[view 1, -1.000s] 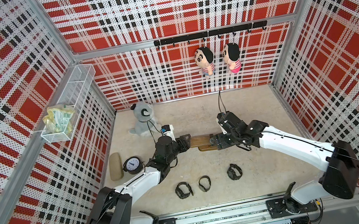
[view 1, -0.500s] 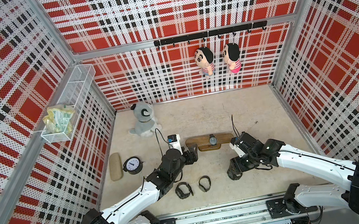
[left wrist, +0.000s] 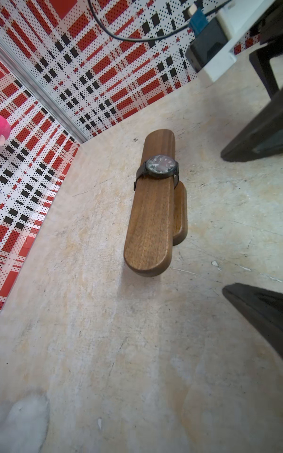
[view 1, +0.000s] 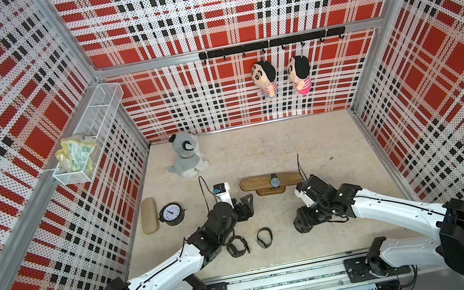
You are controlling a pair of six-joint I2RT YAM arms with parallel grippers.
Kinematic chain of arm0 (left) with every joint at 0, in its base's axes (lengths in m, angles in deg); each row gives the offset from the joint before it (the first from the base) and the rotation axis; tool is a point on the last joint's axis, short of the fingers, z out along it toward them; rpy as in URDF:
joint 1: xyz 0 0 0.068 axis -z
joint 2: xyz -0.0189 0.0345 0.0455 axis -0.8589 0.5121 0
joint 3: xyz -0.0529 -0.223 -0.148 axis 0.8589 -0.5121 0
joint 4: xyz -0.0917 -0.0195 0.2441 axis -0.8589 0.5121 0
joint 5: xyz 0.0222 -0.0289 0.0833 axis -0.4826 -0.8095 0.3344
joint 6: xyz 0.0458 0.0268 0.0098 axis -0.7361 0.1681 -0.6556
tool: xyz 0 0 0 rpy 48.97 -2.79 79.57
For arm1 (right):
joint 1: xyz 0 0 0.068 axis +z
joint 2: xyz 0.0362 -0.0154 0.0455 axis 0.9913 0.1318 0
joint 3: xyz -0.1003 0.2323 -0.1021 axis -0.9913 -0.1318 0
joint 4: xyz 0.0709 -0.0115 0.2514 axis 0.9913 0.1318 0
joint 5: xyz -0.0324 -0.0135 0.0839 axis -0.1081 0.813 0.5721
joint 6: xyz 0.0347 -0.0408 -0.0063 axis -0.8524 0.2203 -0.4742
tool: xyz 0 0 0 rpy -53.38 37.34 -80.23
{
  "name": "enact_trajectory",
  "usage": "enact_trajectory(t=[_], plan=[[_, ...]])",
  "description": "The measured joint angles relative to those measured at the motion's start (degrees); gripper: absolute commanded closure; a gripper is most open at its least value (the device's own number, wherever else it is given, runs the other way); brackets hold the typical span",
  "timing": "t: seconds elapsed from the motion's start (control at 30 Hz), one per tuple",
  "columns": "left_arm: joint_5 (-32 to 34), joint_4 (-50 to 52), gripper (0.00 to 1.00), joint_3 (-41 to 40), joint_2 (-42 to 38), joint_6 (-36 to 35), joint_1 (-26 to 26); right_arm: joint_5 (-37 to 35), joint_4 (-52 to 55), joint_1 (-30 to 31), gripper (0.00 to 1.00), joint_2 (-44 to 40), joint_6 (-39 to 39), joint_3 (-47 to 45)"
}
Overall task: Place watch on stand
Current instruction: Pick up the watch at the center of the board.
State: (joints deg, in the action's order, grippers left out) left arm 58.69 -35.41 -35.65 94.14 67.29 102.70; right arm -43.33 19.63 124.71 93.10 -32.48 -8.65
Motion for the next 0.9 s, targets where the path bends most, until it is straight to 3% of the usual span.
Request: enact_trajectory(t=[0.67,0.8,0.9], plan=[[-1.9,-3.89,0.18,-0.63,2.8,0.61,0.02,-3.58,-2.25,1.05,0.68,5.6,0.7,0.02],[-2.62,-4.02,0.18,-0.5,4.0,0.11,0.04,-4.26,-2.93,1.18,0.76,5.88,0.68,0.02],[-3.45,-4.28,0.18,-0.22,5.07,-0.31,0.04,-5.01,-2.91,1.18,0.89,5.97,0.57,0.17]])
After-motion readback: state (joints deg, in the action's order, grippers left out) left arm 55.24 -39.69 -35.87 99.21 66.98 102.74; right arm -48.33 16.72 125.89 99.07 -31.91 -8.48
